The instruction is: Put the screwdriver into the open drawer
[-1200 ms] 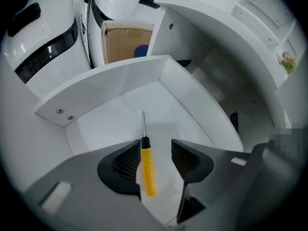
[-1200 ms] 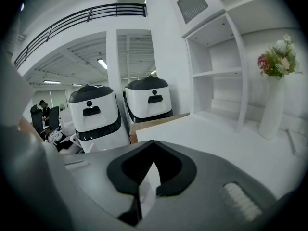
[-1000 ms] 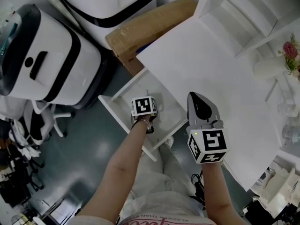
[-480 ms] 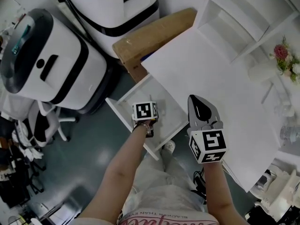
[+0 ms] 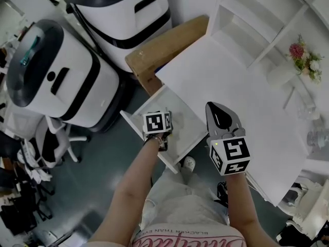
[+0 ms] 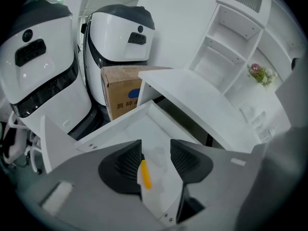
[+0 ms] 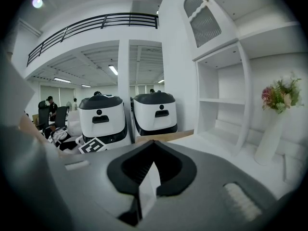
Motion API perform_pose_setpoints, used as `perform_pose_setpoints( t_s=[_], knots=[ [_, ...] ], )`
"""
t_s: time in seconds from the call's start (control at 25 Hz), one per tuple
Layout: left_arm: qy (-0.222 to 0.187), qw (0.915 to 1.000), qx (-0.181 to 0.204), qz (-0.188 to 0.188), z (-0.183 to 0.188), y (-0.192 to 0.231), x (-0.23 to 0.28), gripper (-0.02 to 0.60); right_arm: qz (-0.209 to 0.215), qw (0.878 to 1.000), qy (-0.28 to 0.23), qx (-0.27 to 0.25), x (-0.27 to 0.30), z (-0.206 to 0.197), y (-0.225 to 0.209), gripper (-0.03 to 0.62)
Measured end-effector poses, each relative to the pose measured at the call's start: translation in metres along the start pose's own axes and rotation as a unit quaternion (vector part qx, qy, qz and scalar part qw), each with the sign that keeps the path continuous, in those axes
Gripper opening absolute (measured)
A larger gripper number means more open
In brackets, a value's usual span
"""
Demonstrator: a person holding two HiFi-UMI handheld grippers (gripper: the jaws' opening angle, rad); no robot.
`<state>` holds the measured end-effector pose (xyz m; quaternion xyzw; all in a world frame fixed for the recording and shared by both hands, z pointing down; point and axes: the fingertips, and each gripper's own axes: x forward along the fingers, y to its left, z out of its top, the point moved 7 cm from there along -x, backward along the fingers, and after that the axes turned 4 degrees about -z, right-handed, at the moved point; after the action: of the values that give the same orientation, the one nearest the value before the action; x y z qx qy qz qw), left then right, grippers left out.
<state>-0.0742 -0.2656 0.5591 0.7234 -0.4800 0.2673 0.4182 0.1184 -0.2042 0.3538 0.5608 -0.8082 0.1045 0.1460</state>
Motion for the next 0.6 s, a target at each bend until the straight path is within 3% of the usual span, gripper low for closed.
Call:
perform_pose_setpoints(
  t_s=[0.24,0.4,0.6],
  knots=[
    [-0.021,0.9996,0.012,-0.013,0.010,-0.006,-0.021,0.210,-0.009,1.000,0.009,-0.012,-0.005,0.006,0.003,0.002],
    [-0.059,0.9977,0.031,0.012,0.016,-0.008,-0.041,0.148,-0.001,1.000,0.003,-0.007,-0.010,0.009,0.006,0.002],
    [-0.106,0.9928,0.056,0.009,0.027,-0.016,-0.066,0.129,0.004,1.000,-0.010,-0.015,-0.016,0.015,0.012,0.002]
  ],
)
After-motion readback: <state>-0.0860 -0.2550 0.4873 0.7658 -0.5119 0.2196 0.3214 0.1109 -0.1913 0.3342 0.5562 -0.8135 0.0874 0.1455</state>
